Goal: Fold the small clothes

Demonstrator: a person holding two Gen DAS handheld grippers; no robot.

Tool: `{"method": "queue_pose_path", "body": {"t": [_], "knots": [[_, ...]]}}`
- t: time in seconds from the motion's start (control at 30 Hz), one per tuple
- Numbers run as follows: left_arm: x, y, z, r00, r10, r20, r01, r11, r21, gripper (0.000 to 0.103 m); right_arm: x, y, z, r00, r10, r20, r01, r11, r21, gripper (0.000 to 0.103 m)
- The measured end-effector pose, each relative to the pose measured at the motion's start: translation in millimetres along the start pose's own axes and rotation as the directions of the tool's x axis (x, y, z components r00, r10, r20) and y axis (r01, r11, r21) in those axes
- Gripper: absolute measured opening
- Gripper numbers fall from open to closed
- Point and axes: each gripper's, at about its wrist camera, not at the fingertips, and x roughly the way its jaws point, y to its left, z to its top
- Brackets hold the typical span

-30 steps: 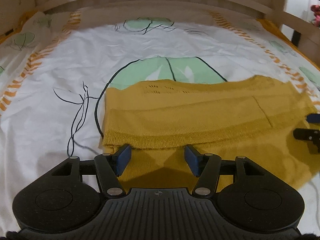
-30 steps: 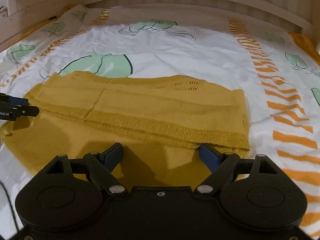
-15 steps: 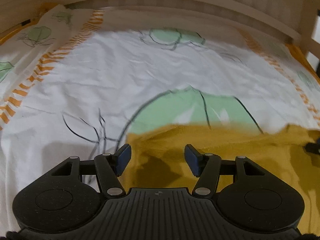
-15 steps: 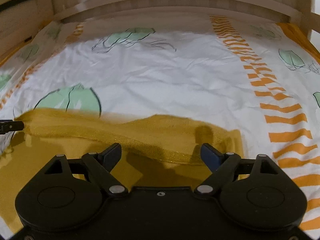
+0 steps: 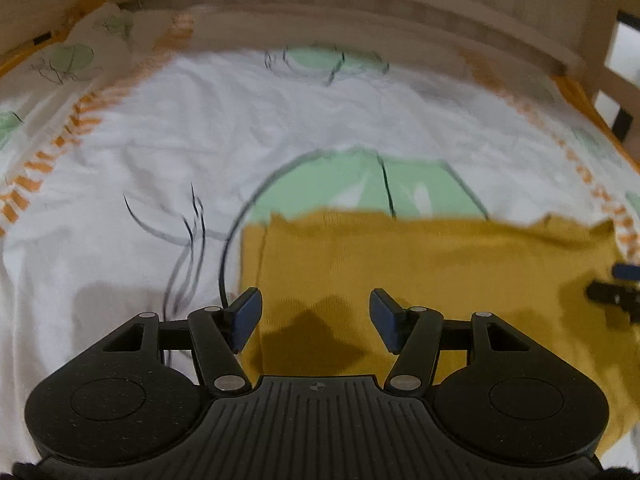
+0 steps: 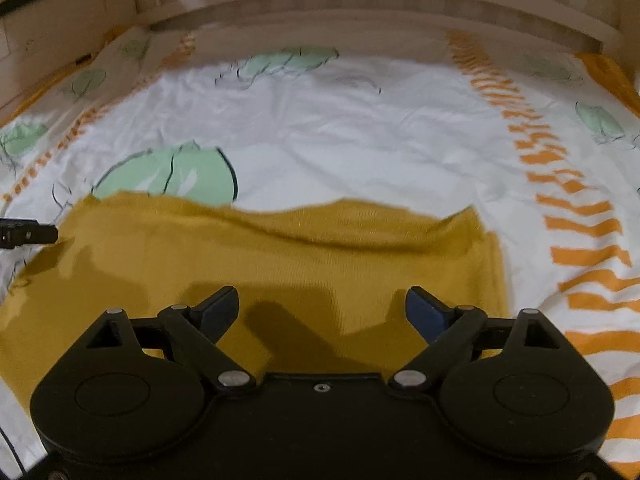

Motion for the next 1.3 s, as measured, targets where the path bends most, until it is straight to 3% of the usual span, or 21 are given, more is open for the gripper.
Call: {"method": "queue_pose_path", "body": {"t": [0.1, 0.33, 0.53, 0.67, 0.8, 1.0, 1.17, 1.3], "knots": [[16, 4, -12, 0.999, 0.007, -0.051, -0.008, 1.000, -0.013, 0.061, 11, -11, 4, 1.000, -0.006, -0.017, 0.006, 0.999, 0.052, 0.092], [21, 7, -22, 1.000, 0.003, -0.003, -0.003, 1.000, -0.031, 0.068, 38, -48, 20, 0.998, -0.046, -0.043, 0.053, 0.978, 0.201, 0.097], [22, 1, -26, 0.999, 0.028, 0.019, -0.028, 0.999, -0.026, 0.070, 38, -46, 21, 0.997, -0.065, -0.041, 0.071, 0.985, 0.158, 0.100], [22, 0, -26, 0.999, 0.033, 0.020, -0.033, 0.999, -0.025, 0.071, 14, -42, 17, 0.997, -0.072, 0.033, 0.067, 0.990, 0.127, 0.103], [22, 1, -26, 0.999, 0.035, 0.022, -0.035, 0.999, -0.025, 0.071, -13, -30, -3, 0.997, -0.054, 0.063, 0.051, 0.998, 0.046, 0.103], [22, 0, -27, 0.999, 0.045, 0.022, -0.044, 0.999, -0.020, 0.071, -35, -18, -54, 0.999, -0.049, 0.003, 0.050, 0.998, -0.050, 0.103], [23, -1, -26, 0.998, 0.053, 0.021, -0.053, 0.998, -0.019, 0.071, -53, -14, -80, 0.998, -0.062, 0.027, 0.063, 0.997, -0.052, 0.103], [23, -3, -27, 0.998, 0.066, 0.022, -0.066, 0.998, -0.008, 0.072, -55, -28, -92, 0.998, -0.007, 0.058, 0.003, 0.998, 0.070, 0.103]]}}
